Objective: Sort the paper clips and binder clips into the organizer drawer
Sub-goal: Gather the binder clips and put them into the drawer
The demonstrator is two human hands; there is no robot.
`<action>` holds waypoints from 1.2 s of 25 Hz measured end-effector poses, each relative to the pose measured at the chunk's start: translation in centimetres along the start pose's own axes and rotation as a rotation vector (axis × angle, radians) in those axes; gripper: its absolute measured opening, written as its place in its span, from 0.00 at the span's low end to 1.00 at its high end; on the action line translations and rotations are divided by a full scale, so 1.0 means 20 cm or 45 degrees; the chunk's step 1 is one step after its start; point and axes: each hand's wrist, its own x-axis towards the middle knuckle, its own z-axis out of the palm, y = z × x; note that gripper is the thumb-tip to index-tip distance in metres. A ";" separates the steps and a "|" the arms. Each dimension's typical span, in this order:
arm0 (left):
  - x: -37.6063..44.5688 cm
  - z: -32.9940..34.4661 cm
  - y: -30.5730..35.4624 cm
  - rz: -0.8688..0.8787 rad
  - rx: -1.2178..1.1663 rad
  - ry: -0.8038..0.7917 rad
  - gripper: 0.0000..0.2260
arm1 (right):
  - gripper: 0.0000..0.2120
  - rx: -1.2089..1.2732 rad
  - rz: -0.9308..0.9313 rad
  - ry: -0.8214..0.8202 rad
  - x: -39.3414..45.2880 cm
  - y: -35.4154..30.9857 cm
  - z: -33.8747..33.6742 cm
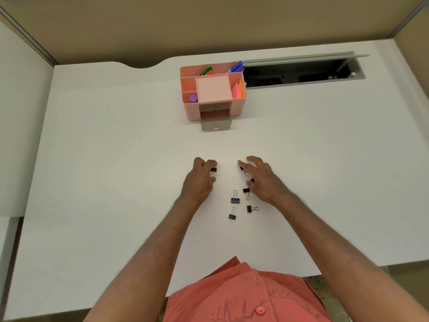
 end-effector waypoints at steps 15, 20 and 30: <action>0.01 0.03 0.02 0.062 0.229 0.061 0.02 | 0.08 0.052 0.003 0.160 0.03 -0.03 0.00; 0.01 0.04 0.03 0.067 0.194 0.075 0.06 | 0.09 -0.039 -0.010 0.227 0.02 -0.06 0.04; 0.03 0.04 0.01 -0.007 0.054 -0.002 0.07 | 0.11 0.014 -0.001 0.114 0.08 -0.04 0.01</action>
